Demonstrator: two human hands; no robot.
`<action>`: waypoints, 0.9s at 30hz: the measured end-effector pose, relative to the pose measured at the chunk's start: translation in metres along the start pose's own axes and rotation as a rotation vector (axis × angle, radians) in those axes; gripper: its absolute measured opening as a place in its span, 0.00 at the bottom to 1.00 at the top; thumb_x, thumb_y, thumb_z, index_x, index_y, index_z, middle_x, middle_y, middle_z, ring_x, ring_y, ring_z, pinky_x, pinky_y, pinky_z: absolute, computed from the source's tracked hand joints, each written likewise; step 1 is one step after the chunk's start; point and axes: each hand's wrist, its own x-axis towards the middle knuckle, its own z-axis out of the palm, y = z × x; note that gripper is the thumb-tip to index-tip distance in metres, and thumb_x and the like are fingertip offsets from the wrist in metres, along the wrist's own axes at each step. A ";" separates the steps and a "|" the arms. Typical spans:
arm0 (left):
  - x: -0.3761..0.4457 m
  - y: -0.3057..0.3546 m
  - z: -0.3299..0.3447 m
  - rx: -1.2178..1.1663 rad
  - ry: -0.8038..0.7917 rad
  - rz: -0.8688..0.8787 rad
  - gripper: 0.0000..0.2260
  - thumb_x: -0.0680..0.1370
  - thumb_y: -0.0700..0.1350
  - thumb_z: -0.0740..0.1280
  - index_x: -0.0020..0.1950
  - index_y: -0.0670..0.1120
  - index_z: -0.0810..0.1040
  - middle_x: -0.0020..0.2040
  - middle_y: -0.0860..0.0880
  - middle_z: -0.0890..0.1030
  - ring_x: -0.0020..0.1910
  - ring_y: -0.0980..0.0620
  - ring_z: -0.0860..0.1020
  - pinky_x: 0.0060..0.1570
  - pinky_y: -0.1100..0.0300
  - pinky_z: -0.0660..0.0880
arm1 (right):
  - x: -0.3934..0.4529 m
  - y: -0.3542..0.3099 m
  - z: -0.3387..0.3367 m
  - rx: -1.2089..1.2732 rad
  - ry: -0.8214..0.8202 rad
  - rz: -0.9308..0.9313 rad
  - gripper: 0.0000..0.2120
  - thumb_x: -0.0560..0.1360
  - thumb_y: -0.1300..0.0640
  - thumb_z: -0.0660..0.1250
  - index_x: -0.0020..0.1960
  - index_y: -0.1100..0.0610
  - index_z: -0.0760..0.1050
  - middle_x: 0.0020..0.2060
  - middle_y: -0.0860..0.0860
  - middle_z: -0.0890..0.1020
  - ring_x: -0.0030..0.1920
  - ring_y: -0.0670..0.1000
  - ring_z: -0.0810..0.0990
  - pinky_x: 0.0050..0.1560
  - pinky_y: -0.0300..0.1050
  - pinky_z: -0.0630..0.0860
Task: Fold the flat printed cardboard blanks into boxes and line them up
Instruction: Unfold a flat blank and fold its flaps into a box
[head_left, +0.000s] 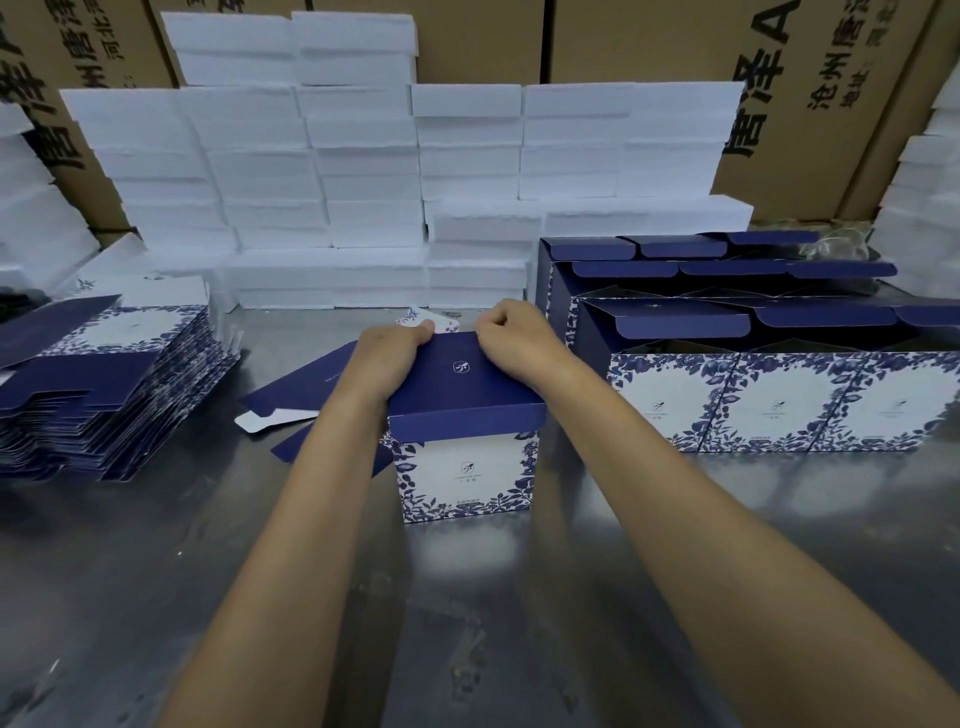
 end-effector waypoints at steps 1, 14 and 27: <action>0.000 0.001 0.001 0.008 0.012 0.002 0.10 0.80 0.50 0.67 0.45 0.45 0.79 0.39 0.47 0.83 0.30 0.51 0.80 0.30 0.63 0.74 | -0.001 0.001 -0.001 0.028 0.042 0.015 0.16 0.74 0.68 0.53 0.32 0.52 0.56 0.29 0.49 0.60 0.31 0.49 0.57 0.32 0.43 0.55; 0.003 0.002 0.000 0.325 -0.006 0.139 0.11 0.83 0.51 0.59 0.47 0.45 0.72 0.46 0.43 0.75 0.44 0.46 0.73 0.46 0.54 0.69 | -0.052 0.006 -0.015 -0.395 0.130 -0.521 0.04 0.79 0.59 0.64 0.47 0.57 0.77 0.44 0.50 0.79 0.48 0.53 0.75 0.52 0.53 0.74; -0.067 -0.051 -0.006 0.005 -0.130 0.665 0.05 0.74 0.49 0.75 0.47 0.52 0.82 0.71 0.65 0.72 0.76 0.69 0.53 0.67 0.72 0.58 | -0.101 0.033 -0.023 0.030 -0.032 -0.420 0.09 0.75 0.57 0.75 0.55 0.49 0.84 0.59 0.47 0.76 0.65 0.40 0.72 0.66 0.31 0.63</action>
